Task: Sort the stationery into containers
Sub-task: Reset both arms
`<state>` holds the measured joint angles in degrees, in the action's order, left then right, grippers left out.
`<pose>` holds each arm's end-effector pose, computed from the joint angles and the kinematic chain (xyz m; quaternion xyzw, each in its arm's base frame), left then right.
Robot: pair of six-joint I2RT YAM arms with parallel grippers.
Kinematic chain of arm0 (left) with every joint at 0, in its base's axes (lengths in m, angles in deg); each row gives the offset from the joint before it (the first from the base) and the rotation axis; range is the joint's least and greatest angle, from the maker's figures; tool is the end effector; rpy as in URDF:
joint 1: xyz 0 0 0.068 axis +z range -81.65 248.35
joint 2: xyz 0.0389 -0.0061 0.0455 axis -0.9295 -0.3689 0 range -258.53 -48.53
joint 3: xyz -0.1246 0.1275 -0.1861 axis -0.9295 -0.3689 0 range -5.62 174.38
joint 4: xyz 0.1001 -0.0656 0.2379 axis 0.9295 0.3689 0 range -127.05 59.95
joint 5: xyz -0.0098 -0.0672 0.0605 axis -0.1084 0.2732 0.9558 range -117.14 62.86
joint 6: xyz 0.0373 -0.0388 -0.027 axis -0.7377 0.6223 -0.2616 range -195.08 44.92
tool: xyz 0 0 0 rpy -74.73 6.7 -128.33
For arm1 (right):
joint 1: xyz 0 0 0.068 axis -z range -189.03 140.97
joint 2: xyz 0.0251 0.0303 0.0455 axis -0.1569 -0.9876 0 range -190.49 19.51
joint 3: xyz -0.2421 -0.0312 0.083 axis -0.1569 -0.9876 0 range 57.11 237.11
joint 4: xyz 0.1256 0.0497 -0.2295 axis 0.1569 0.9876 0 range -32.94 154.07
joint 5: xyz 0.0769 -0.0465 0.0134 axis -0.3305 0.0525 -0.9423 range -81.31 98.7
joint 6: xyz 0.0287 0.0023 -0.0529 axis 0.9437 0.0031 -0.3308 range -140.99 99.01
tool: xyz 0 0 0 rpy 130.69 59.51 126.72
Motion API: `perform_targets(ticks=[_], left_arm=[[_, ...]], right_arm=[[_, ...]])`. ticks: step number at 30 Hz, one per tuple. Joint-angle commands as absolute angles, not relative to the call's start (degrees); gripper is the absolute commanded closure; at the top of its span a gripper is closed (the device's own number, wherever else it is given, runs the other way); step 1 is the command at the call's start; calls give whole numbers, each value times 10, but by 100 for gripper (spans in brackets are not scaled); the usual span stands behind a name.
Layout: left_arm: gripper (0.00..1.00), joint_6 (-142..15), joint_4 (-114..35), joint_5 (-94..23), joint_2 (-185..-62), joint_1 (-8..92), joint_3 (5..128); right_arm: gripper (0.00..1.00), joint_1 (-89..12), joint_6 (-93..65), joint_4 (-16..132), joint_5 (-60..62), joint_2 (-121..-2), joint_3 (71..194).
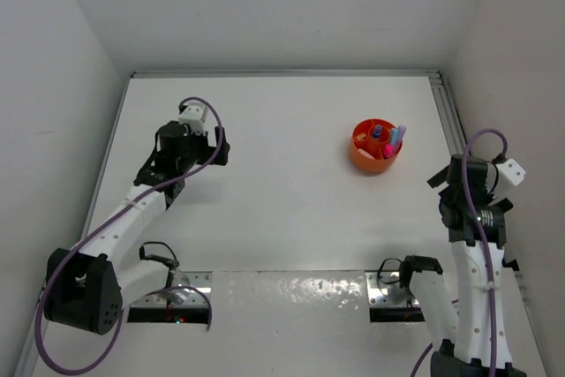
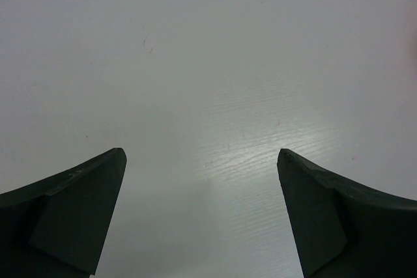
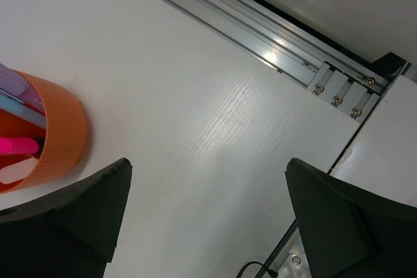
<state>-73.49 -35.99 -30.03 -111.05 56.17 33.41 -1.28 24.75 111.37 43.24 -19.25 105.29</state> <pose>0.2602 -0.0584 0.2399 0.0913 0.8362 -0.0858 0.5339 0.1370 -0.0441 0.2911 0.4986 0.7362 -0.1401 0.4356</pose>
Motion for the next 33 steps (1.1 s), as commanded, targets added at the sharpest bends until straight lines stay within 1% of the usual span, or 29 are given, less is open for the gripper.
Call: perform_targets(ticks=[1, 14, 21, 33], left_arm=[[0, -730, -386, -290, -1093, 554, 329], [0, -718, -414, -277, -1087, 549, 314], [0, -725, -420, -279, -1093, 550, 318], [0, -719, -422, -278, -1098, 550, 323]], right_arm=[[1, -15, 252, 1111, 450, -182, 1046], [1, -15, 226, 1113, 459, -172, 1058], [1, -15, 221, 1107, 465, -149, 1041], [1, -15, 218, 1102, 480, -145, 1040]])
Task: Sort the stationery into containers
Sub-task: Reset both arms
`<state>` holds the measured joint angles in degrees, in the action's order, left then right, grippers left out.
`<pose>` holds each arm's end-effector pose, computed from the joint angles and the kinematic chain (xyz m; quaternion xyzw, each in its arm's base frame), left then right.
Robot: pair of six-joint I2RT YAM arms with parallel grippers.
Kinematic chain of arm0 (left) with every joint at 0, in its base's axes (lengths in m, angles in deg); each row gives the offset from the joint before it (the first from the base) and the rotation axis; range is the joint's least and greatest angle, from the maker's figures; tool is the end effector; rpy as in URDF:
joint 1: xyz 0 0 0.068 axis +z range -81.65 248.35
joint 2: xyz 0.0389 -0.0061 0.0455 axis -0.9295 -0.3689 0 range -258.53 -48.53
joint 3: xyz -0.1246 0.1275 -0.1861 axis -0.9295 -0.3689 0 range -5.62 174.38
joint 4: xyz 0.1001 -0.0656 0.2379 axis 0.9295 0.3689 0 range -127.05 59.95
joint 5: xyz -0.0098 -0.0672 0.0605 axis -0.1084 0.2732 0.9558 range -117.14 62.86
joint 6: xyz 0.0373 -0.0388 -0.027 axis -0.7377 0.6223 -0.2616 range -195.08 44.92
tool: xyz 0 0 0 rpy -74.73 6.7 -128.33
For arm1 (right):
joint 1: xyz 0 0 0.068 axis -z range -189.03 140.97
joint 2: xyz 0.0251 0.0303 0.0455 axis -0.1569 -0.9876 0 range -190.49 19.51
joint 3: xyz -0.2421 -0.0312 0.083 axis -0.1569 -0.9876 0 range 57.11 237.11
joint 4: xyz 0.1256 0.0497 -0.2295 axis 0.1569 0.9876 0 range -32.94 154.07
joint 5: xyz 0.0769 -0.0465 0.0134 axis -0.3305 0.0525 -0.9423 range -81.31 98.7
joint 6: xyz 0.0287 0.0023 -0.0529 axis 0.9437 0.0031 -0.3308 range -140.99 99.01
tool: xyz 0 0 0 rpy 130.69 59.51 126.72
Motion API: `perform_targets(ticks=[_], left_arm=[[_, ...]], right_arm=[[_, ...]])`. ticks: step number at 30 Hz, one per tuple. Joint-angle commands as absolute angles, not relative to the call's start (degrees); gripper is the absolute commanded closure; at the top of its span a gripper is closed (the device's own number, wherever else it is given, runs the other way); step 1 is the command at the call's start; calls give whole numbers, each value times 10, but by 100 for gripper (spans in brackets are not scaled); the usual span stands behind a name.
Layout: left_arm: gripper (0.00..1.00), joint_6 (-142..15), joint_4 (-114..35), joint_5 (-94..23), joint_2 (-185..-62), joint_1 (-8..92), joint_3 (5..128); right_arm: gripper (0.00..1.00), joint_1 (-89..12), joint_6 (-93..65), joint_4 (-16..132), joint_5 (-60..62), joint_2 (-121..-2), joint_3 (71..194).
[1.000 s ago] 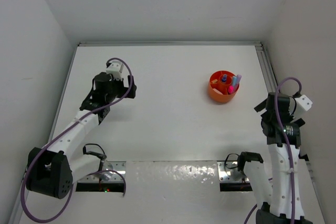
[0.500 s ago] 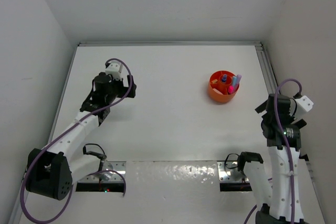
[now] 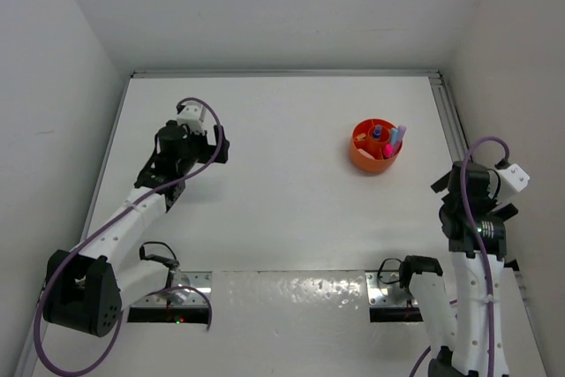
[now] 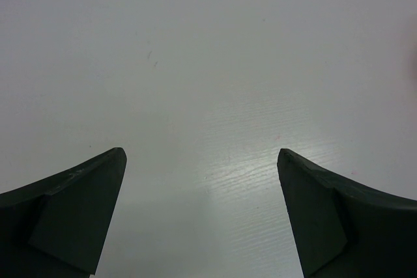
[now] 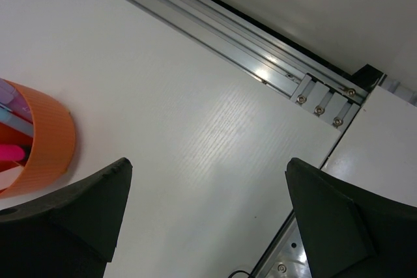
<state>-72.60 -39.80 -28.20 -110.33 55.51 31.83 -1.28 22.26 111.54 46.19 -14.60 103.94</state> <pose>0.2588 -0.0598 0.2403 0.0799 0.8232 -0.0825 0.5560 0.1219 -0.0440 0.2936 0.4906 0.7235 -0.1614 0.4580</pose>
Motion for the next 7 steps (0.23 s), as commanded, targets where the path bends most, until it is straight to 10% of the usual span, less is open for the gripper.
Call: perform_targets(ticks=[1, 7], left_arm=[[0, -719, -422, -278, -1099, 549, 323], [0, -716, -425, -279, -1101, 550, 324]], right_arm=[[1, -15, 219, 1101, 480, -145, 1040], [1, -15, 224, 1102, 495, -155, 1052]])
